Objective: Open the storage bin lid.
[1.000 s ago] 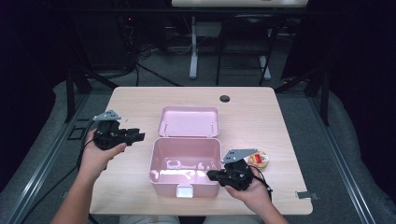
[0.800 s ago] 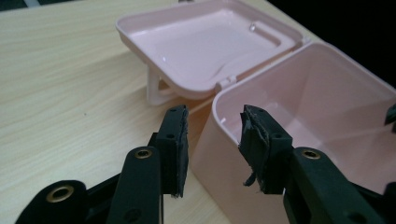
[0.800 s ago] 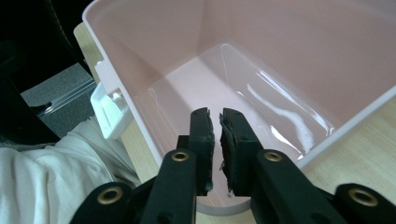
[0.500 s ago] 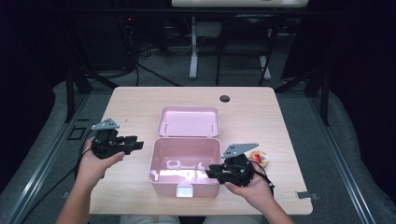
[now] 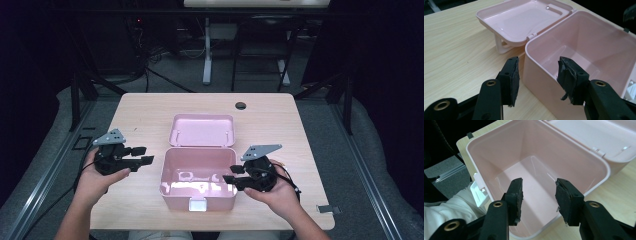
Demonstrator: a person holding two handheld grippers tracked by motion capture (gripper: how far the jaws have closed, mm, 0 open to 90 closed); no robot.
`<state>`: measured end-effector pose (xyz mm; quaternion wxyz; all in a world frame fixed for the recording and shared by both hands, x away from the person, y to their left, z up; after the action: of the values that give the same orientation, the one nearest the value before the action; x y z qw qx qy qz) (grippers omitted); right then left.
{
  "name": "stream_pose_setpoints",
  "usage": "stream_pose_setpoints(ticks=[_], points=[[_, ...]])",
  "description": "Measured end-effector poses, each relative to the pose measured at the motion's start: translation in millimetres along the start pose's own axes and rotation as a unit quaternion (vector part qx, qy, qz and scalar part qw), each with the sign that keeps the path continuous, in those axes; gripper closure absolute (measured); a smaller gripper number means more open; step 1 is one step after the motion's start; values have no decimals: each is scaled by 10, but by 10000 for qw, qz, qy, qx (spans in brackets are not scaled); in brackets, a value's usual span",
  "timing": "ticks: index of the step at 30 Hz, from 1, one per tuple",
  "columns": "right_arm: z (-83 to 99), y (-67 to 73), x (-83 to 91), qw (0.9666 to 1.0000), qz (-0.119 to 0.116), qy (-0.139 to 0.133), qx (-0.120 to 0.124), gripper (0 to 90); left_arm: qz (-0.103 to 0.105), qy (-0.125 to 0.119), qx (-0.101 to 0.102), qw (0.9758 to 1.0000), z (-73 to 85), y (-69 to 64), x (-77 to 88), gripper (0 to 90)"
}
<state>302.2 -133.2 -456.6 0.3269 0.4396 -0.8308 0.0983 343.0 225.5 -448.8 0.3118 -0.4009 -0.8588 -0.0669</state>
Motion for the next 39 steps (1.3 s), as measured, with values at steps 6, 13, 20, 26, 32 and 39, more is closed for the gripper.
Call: stream_pose_setpoints(ticks=[6, 13, 20, 26, 32, 39], points=[[-29, -86, 103, 9997, 149, -41, 188, 540, -68, 234, -120, 9996, 9, -26, -22, 500], [-1, -224, 142, 9995, 307, 105, 60, 510, -205, 365, -172, 9990, 27, -7, -48, 476], [9, -363, 141, 9972, 585, 475, 0, 455, -211, 362, -85, 9991, 38, -12, -19, 469], [35, -525, 117, 9936, 820, 775, -43, 403, -312, 456, -81, 9984, 49, -3, -31, 469], [68, -679, 98, 9900, 950, 1028, -153, 372, -304, 479, 13, 9984, 57, 17, -27, 457], [105, -797, 38, 9852, 1031, 1349, -222, 308, -360, 477, 39, 9982, 70, 27, -19, 457]])
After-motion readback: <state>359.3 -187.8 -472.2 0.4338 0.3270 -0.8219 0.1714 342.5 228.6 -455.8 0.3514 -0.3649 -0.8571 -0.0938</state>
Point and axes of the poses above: each handheld gripper's, and its own axes: x roughly backward along the jaws, z roughly out of its underside, y roughly to its left, the point moved 3 cm from there along -x, roughly forward along the jaws, and after that the axes turned 1 degree about x, right-handed, at the moved point
